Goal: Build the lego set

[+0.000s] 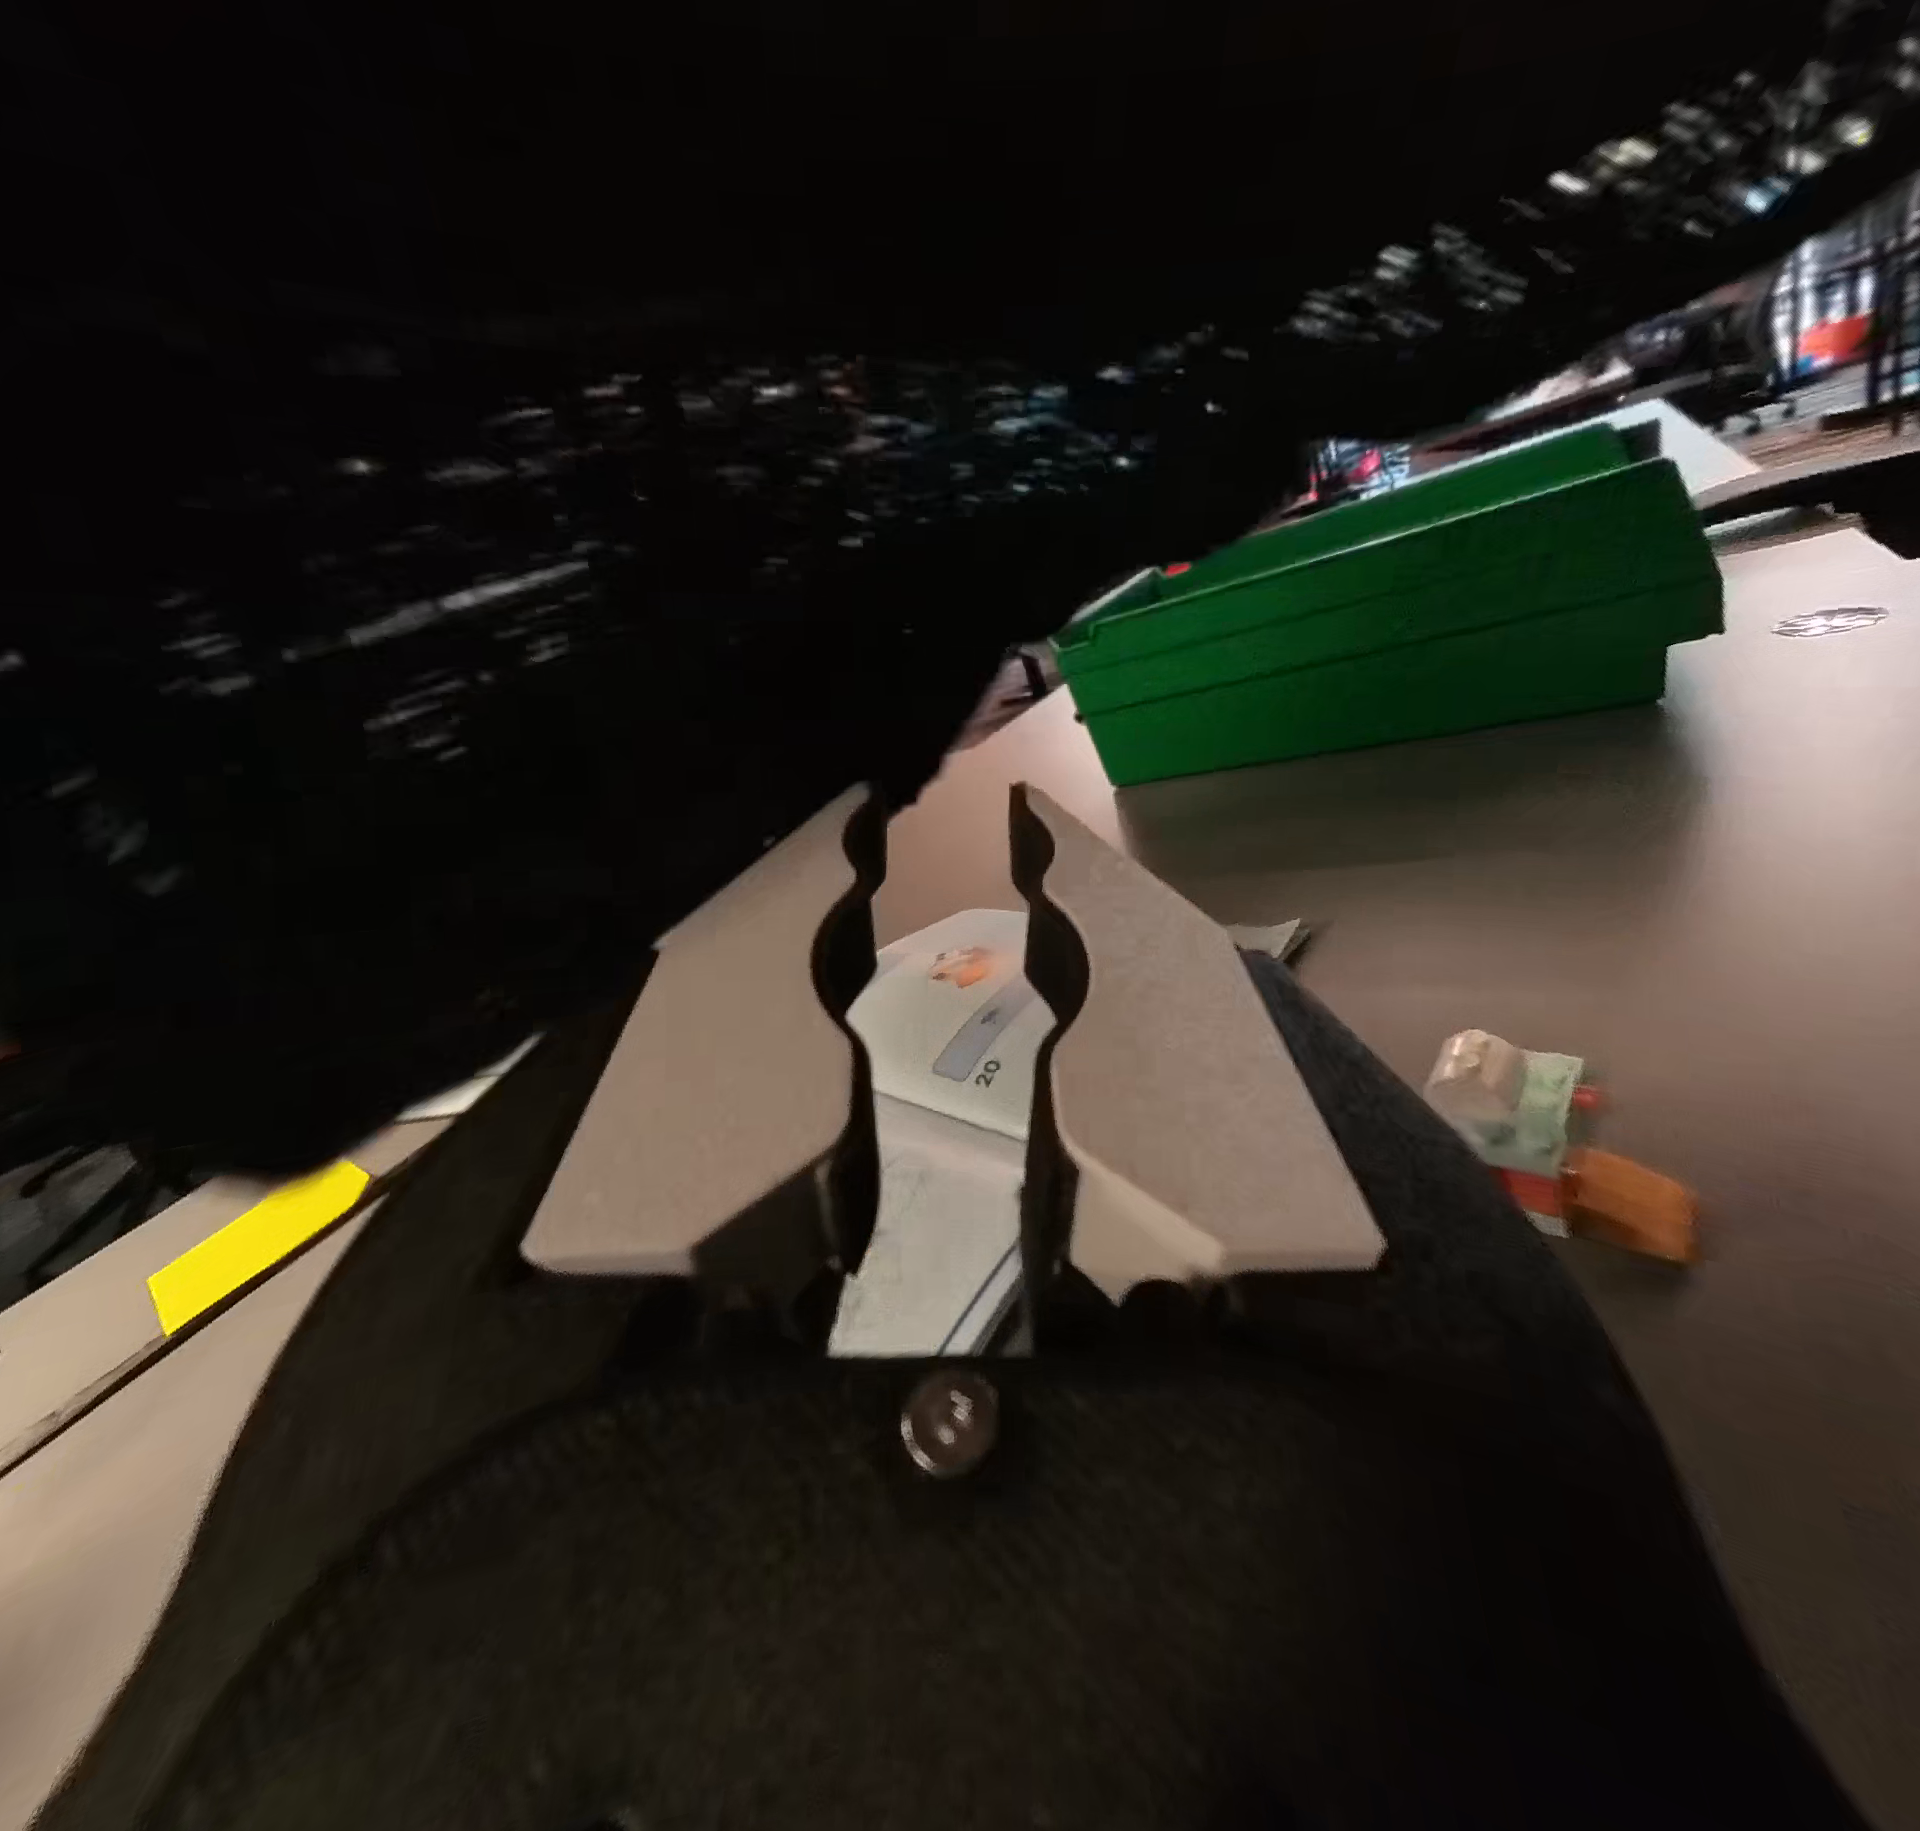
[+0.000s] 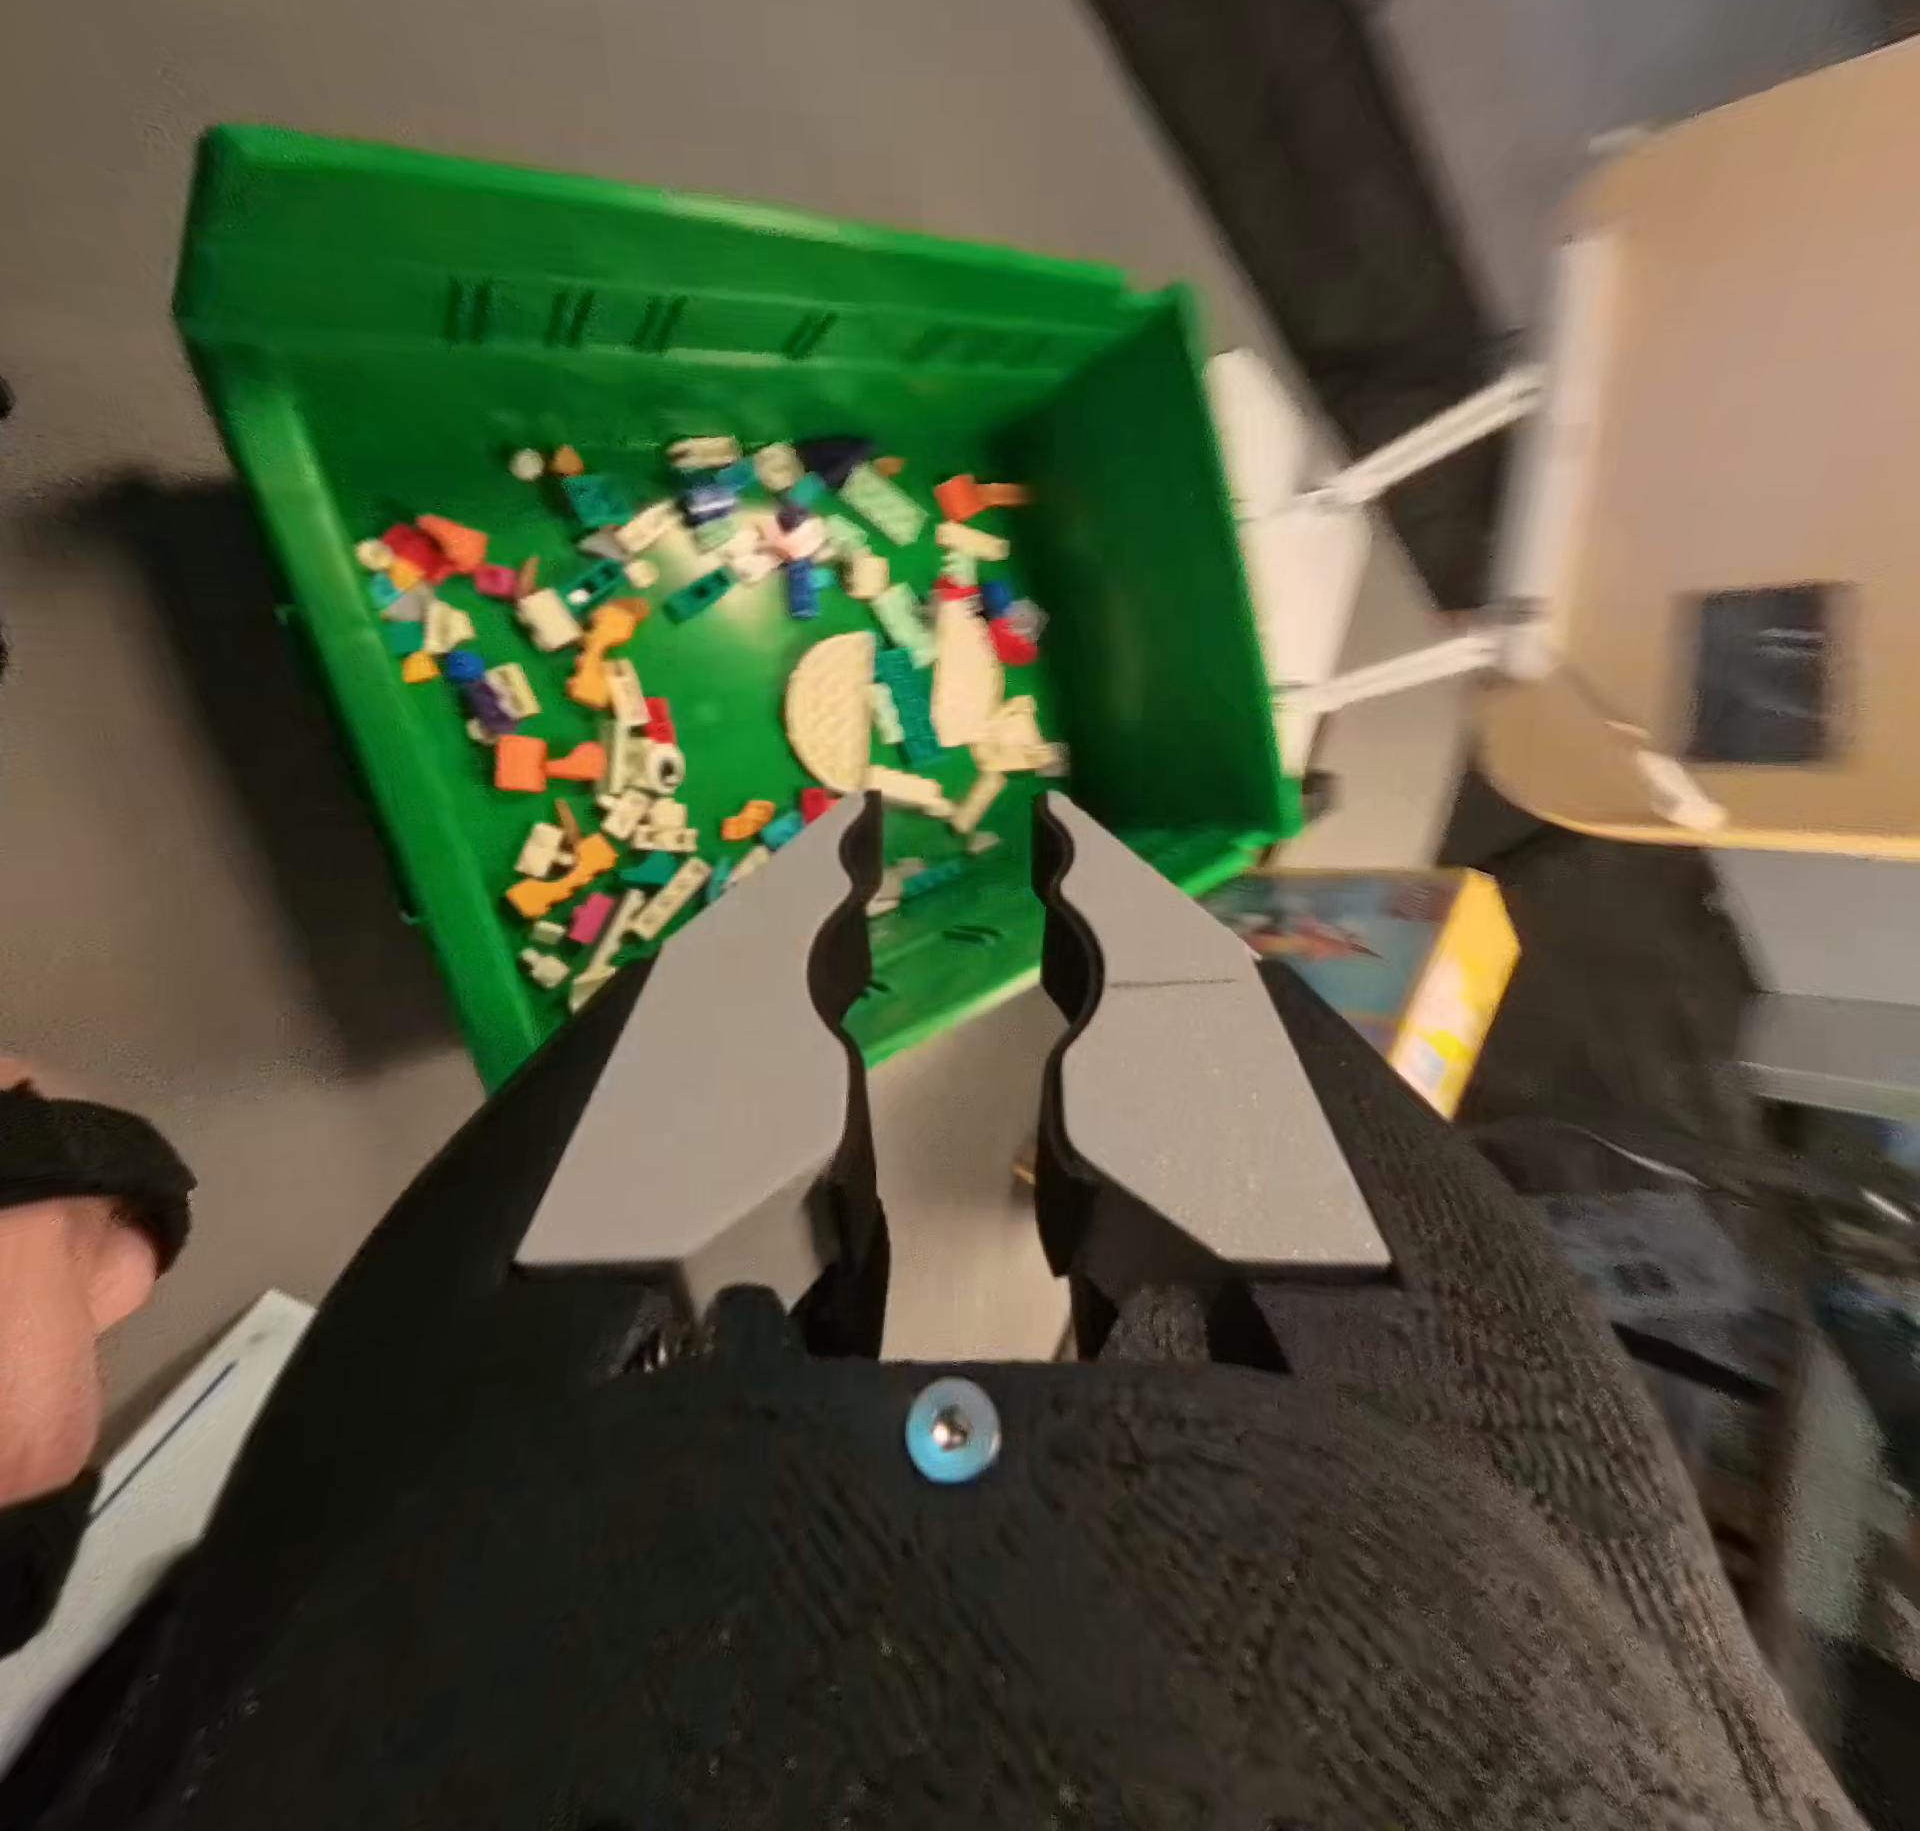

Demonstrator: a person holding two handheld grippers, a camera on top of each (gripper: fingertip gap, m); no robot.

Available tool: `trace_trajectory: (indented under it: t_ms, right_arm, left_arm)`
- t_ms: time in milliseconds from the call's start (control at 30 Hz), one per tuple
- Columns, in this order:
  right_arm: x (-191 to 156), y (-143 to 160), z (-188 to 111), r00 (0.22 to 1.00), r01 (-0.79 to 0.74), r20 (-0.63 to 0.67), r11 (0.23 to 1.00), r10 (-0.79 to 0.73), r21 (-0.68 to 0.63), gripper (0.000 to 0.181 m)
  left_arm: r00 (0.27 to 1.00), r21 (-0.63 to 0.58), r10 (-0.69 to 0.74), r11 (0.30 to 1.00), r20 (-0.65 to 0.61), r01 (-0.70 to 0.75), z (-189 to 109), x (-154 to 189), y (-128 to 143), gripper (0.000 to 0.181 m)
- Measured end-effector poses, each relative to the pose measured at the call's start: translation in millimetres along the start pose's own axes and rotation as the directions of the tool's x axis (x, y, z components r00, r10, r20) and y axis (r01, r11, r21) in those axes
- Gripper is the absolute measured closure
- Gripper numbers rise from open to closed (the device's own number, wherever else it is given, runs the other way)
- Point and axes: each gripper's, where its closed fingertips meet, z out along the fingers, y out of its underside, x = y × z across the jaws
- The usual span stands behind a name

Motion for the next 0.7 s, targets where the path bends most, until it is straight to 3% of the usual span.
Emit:
trace_trajectory:
  t_ms: [167,267,333,467,600,700]
  right_arm:
    - [-33.4,28.0,70.7,0.925,0.073,0.379,0.968,0.025,-0.24,0.156]
    - [-50.5,46.2,85.9,0.831,0.026,0.518,0.916,0.203,-0.4,0.155]
    - [-49.9,50.9,95.3,0.779,-0.022,0.538,0.873,0.321,-0.488,0.156]
    - [-26.7,78.2,110.2,0.817,0.182,0.54,0.798,0.203,-0.574,0.158]
    - [-25.8,101.6,108.2,0.748,0.455,0.662,0.689,0.047,-0.564,0.161]
    - [-40.4,103.7,105.9,0.683,0.514,0.727,0.658,0.075,-0.55,0.166]
  left_arm:
    - [1.0,0.003,0.008,1.0,-0.012,-0.008,2.9,2.1,-0.9,0.162]
    - [0.999,0.013,0.045,0.999,-0.016,-0.045,3.2,2.5,-3.3,0.165]
    - [0.997,0.017,0.073,0.997,-0.015,-0.073,4.5,2.5,-3.8,0.166]
    - [0.998,0.022,0.063,0.998,-0.019,-0.063,4.7,2.7,-5.0,0.167]
    - [0.997,0.024,0.079,0.997,-0.018,-0.079,4.8,2.4,-6.3,0.167]
    - [0.997,0.027,0.077,0.997,-0.015,-0.076,4.7,1.2,-7.0,0.167]
